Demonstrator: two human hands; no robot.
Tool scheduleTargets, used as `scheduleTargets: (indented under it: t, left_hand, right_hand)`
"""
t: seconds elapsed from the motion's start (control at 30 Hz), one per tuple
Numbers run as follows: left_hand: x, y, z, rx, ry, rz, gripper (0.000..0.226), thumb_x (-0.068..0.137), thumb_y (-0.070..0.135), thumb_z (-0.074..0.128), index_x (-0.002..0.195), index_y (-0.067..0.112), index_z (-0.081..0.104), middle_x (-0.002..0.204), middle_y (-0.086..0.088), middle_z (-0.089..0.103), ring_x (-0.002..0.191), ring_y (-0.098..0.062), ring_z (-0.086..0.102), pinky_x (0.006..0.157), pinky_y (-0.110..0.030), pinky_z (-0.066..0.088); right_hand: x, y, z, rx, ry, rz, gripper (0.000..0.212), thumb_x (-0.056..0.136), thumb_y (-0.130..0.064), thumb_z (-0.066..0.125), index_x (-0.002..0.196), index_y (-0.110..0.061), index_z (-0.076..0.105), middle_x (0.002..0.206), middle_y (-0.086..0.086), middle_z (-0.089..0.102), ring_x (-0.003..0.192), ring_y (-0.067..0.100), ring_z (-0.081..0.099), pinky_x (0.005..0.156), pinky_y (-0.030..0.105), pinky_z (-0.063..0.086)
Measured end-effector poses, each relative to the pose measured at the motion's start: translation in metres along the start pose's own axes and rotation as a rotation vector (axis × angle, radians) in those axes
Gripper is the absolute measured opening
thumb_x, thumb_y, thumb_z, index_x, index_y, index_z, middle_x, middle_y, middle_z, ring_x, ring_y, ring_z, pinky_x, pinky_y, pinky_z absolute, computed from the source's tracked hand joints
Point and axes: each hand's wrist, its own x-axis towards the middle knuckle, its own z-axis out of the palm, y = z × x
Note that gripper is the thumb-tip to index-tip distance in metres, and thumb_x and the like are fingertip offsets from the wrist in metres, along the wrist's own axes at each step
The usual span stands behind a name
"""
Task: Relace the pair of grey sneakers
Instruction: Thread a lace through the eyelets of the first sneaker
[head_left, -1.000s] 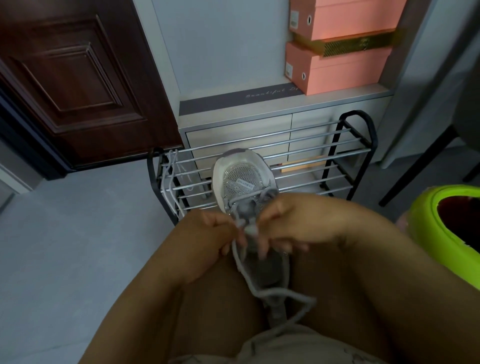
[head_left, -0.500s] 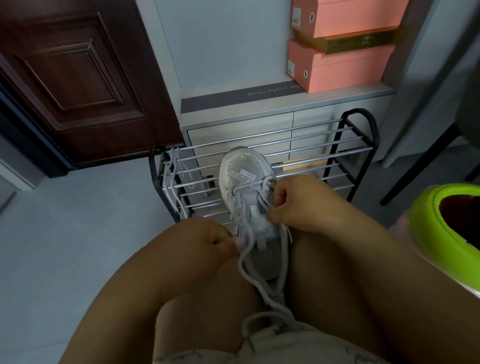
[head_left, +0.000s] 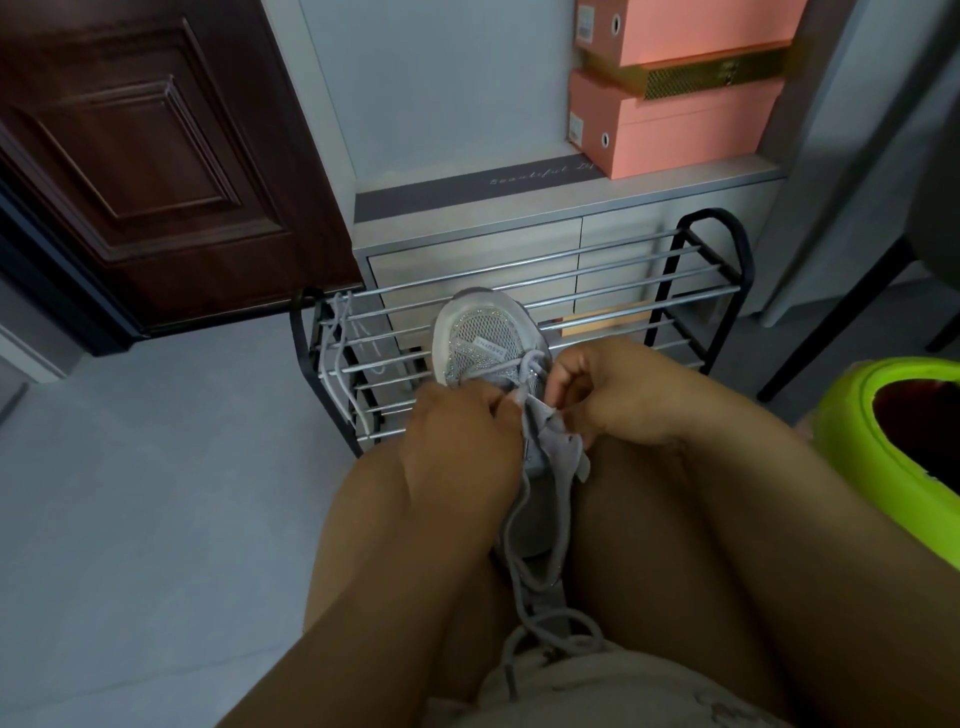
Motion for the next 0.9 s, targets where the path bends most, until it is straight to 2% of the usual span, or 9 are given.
scheduleTargets:
  t: [0.13, 0.2, 0.3, 0.4, 0.57, 0.63, 0.73, 0.83, 0.9]
  left_hand:
    - [0.002, -0.005, 0.005, -0.203, 0.012, -0.080, 0.041, 0.095, 0.038, 0.051, 0.060, 0.016, 0.048, 0.084, -0.028, 0.057, 0.082, -0.045, 0.057, 0.077, -0.049, 0.050]
    - [0.003, -0.006, 0.008, -0.339, 0.000, -0.146, 0.047, 0.095, 0.036, 0.052, 0.052, 0.020, 0.042, 0.070, -0.019, 0.051, 0.074, -0.043, 0.057, 0.070, -0.046, 0.051]
    - [0.006, -0.005, 0.014, -0.444, -0.013, -0.183, 0.043, 0.092, 0.033, 0.058, 0.051, 0.024, 0.051, 0.044, 0.008, 0.048, 0.044, -0.005, 0.047, 0.054, -0.025, 0.038]
    - [0.010, -0.004, 0.014, -0.527, -0.051, -0.255, 0.034, 0.089, 0.030, 0.063, 0.056, 0.023, 0.060, 0.038, 0.012, 0.050, 0.035, 0.001, 0.041, 0.048, -0.022, 0.036]
    - [0.003, -0.003, -0.008, -0.485, -0.207, -0.253, 0.025, 0.090, 0.029, 0.062, 0.074, 0.012, 0.070, 0.066, -0.010, 0.067, 0.051, -0.011, 0.055, 0.056, -0.026, 0.048]
    - [-0.011, -0.008, -0.018, -0.204, -0.288, -0.112, 0.025, 0.089, 0.046, 0.054, 0.076, 0.031, 0.069, 0.070, 0.008, 0.069, 0.051, 0.001, 0.057, 0.051, -0.020, 0.047]
    - [-0.034, -0.019, -0.028, 0.251, -0.194, 0.202, 0.033, 0.080, 0.070, 0.033, 0.078, 0.049, 0.058, 0.072, 0.024, 0.061, 0.059, 0.003, 0.057, 0.054, -0.026, 0.046]
    - [-0.042, -0.027, -0.031, -0.002, -0.242, 0.182, 0.028, 0.084, 0.064, 0.043, 0.076, 0.046, 0.062, 0.069, 0.019, 0.063, 0.061, 0.001, 0.059, 0.060, -0.030, 0.049]
    - [-0.039, -0.032, -0.035, -0.174, -0.252, 0.086, 0.020, 0.087, 0.052, 0.051, 0.077, 0.045, 0.067, 0.070, 0.017, 0.066, 0.064, 0.000, 0.062, 0.065, -0.029, 0.050]
  right_hand:
    - [0.000, 0.000, -0.002, 0.026, -0.032, -0.009, 0.021, 0.074, 0.013, 0.064, 0.077, -0.008, 0.062, 0.074, 0.014, 0.064, 0.060, 0.022, 0.062, 0.059, 0.027, 0.054]
    - [0.000, 0.000, -0.002, 0.045, -0.051, -0.009, 0.020, 0.074, 0.013, 0.064, 0.079, -0.005, 0.062, 0.075, 0.016, 0.064, 0.061, 0.023, 0.062, 0.063, 0.031, 0.055]
    - [0.001, 0.000, -0.002, 0.034, -0.052, -0.004, 0.022, 0.074, 0.015, 0.063, 0.078, -0.006, 0.062, 0.076, 0.019, 0.065, 0.061, 0.024, 0.063, 0.065, 0.034, 0.055]
    - [0.001, 0.000, -0.001, 0.020, -0.023, -0.001, 0.022, 0.074, 0.012, 0.065, 0.075, -0.009, 0.062, 0.074, 0.016, 0.065, 0.062, 0.024, 0.064, 0.067, 0.036, 0.056]
    - [0.003, -0.001, 0.007, -0.108, 0.123, -0.009, 0.028, 0.070, 0.006, 0.070, 0.065, -0.020, 0.062, 0.074, 0.005, 0.064, 0.069, 0.024, 0.066, 0.068, 0.036, 0.058]
    - [0.004, -0.002, 0.008, -0.161, 0.148, -0.005, 0.029, 0.068, 0.003, 0.072, 0.062, -0.023, 0.060, 0.071, 0.000, 0.063, 0.068, 0.018, 0.064, 0.068, 0.031, 0.056]
    - [0.004, -0.003, 0.009, -0.193, 0.139, 0.010, 0.030, 0.067, 0.003, 0.073, 0.059, -0.021, 0.058, 0.062, -0.003, 0.061, 0.059, 0.012, 0.060, 0.064, 0.028, 0.054]
    - [-0.003, -0.007, 0.006, -0.135, 0.068, -0.015, 0.025, 0.069, 0.003, 0.074, 0.062, -0.019, 0.064, 0.061, 0.000, 0.063, 0.055, 0.011, 0.060, 0.059, 0.025, 0.053]
    - [-0.008, -0.013, 0.001, -0.074, 0.029, -0.064, 0.019, 0.072, -0.002, 0.073, 0.067, -0.021, 0.070, 0.059, -0.005, 0.063, 0.048, -0.001, 0.054, 0.049, 0.012, 0.045]
